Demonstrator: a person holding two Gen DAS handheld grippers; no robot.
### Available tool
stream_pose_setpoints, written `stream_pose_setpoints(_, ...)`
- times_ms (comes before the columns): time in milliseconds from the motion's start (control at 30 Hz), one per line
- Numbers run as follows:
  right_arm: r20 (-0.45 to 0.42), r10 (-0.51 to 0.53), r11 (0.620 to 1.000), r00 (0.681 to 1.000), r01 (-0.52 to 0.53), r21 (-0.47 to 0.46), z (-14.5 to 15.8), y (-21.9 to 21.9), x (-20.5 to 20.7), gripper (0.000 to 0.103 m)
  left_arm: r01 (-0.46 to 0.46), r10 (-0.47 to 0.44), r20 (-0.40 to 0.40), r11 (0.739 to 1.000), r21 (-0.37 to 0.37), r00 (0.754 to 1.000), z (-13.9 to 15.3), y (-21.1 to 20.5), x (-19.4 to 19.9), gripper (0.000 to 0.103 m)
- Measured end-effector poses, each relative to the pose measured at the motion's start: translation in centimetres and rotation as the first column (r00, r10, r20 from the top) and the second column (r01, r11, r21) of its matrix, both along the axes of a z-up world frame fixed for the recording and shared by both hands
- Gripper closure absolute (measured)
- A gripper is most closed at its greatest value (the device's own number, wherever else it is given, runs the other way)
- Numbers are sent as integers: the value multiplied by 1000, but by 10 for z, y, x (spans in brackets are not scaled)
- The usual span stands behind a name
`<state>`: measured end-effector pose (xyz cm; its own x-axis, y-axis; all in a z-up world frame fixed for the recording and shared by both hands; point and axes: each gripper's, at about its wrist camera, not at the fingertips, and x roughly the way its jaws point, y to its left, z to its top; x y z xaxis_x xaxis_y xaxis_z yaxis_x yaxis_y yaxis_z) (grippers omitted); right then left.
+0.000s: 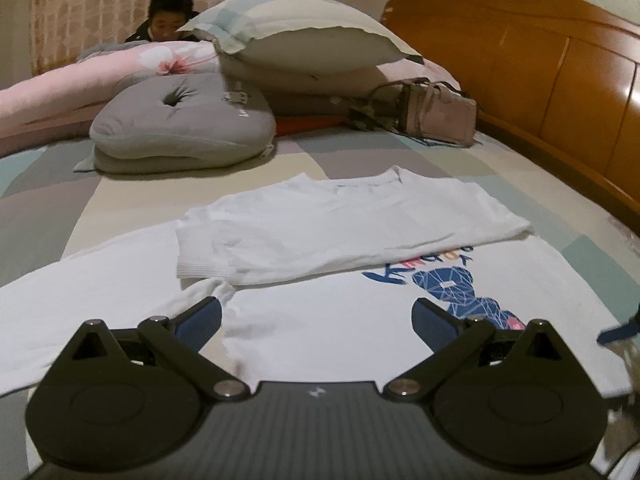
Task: Fold clothes
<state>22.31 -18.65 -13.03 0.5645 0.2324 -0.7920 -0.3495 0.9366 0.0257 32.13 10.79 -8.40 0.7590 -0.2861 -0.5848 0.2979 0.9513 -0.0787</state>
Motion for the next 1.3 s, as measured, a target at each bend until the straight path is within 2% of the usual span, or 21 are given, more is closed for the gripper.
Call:
stream_pose_setpoints(67, 24, -9, 1000, 1000, 9, -4, -1, -4, -18, 0, 19, -19, 4, 1000, 7, 1000, 1, -5, -2, 2)
stream_pose_setpoints(133, 7, -37, 999, 999, 37, 17, -1, -11, -29, 0, 34, -34, 8, 999, 13, 999, 1, -9, -3, 2)
stream_pose_setpoints(267, -18, -70, 998, 997, 70, -3, 8, -14, -44, 0, 59, -60, 15, 998, 25, 998, 2, -16, -6, 2)
stream_pose_setpoints(433, 50, -19, 998, 999, 15, 66, 22, 9, -50, 0, 91, -92, 23, 995, 42, 995, 3, -26, -9, 2)
stream_pose_setpoints(533, 38, 11, 998, 999, -13, 57, 14, 23, -44, 0, 107, -108, 26, 993, 50, 994, 3, -31, -11, 2)
stream_pose_setpoints(700, 12, -96, 995, 995, 95, 17, 4, 4, -45, 0, 111, -112, 19, 992, 56, 994, 1, -32, -10, 2)
stream_pose_setpoints(800, 15, -164, 983, 986, 163, 84, 12, -12, -40, 0, 113, -114, 16, 992, 59, 993, -1, -33, -9, 2)
stream_pose_setpoints(967, 55, -193, 958, 980, 176, 226, 18, -19, -2, 0, 117, -118, 9, 991, 65, 993, -3, -34, -9, 2)
stream_pose_setpoints(1067, -26, -233, 933, 972, 231, 277, 7, -30, 24, 0, 119, -120, 5, 991, 68, 993, -4, -34, -8, 2)
stream_pose_setpoints(1300, -24, -366, 886, 930, 357, 295, 4, -69, 28, 0, 104, -104, -7, 993, 59, 995, -5, -30, -4, 2)
